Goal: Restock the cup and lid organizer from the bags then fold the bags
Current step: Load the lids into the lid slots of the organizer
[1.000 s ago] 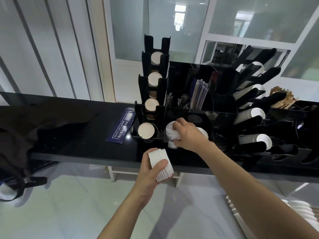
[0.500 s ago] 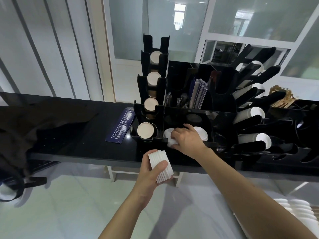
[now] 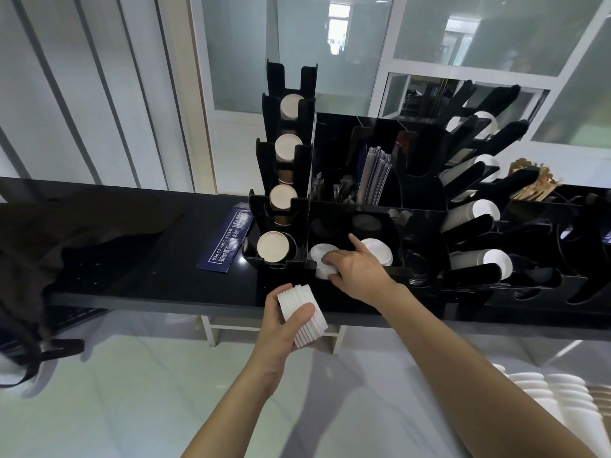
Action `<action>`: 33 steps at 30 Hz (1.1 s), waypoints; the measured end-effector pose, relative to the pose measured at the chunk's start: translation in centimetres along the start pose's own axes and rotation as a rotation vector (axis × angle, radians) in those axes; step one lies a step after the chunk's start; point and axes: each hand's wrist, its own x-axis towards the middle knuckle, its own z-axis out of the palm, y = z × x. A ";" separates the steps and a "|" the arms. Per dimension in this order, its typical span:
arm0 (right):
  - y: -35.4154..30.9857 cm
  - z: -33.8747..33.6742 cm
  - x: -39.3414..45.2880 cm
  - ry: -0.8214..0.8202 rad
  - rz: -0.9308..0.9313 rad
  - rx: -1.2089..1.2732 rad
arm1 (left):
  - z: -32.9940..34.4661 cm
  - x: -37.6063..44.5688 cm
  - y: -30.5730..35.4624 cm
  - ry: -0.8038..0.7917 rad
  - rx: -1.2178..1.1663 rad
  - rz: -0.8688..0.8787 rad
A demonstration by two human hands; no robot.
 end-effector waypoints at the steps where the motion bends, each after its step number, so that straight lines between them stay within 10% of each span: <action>1: -0.3 -0.5 -0.3 0.025 0.003 0.052 | -0.1 0.0 0.0 0.013 -0.003 -0.002; 6: -4.4 -3.8 -4.3 0.228 0.208 0.523 | -0.5 -0.1 0.0 0.037 -0.014 -0.003; 14: -9.0 -5.9 -10.4 -0.014 0.262 1.236 | 0.0 -0.3 0.1 -0.019 0.021 0.033; 33: -9.4 -5.6 -11.1 -0.048 0.299 1.357 | -0.3 -1.5 1.7 -0.253 0.072 0.038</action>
